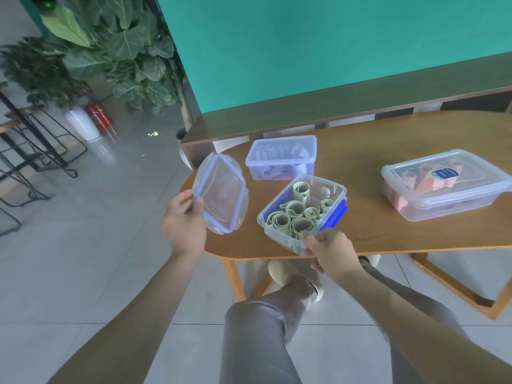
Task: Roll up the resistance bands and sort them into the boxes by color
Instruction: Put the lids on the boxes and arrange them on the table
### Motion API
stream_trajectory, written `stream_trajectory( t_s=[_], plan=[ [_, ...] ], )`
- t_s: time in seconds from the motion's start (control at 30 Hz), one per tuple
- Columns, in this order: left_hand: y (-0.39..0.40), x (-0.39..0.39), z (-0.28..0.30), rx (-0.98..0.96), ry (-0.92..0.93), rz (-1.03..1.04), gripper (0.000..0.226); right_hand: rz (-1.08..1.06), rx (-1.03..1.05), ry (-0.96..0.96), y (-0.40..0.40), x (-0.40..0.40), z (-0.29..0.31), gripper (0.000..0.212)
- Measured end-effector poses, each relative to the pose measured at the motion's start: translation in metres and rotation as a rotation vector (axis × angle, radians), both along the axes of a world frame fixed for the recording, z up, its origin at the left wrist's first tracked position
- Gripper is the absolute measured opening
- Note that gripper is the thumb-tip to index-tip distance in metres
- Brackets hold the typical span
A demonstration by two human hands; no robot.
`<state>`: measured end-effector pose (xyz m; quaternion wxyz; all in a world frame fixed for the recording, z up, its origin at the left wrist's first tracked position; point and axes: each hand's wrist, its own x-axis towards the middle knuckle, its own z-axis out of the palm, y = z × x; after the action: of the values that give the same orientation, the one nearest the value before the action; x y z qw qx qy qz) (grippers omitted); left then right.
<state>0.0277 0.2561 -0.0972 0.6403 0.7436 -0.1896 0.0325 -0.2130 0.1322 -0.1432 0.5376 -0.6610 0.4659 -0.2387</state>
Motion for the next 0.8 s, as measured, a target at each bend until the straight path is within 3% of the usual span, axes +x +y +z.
stream_trajectory(
  t_s=[0.17, 0.33, 0.43, 0.57, 0.8],
  plan=[
    [-0.015, -0.037, -0.001, 0.069, -0.28, -0.122, 0.025, 0.089, 0.075, 0.005, 0.008, 0.006, 0.002, 0.044],
    [-0.022, -0.073, -0.013, 0.176, -0.944, -0.253, 0.029, 0.2, 0.168, -0.088, 0.006, -0.002, -0.003, 0.039],
    [-0.024, -0.076, -0.029, 0.228, -1.217, -0.419, 0.041, 0.001, 0.213, -0.205, -0.011, -0.018, -0.011, 0.028],
    [-0.029, -0.086, -0.05, 0.332, -1.348, -0.495, 0.044, -0.295, 0.141, -0.265, -0.04, -0.04, -0.011, 0.026],
    [-0.027, -0.09, -0.058, 0.4, -1.398, -0.482, 0.044, -0.25, -0.151, -0.091, -0.098, -0.036, 0.005, 0.026]
  ],
)
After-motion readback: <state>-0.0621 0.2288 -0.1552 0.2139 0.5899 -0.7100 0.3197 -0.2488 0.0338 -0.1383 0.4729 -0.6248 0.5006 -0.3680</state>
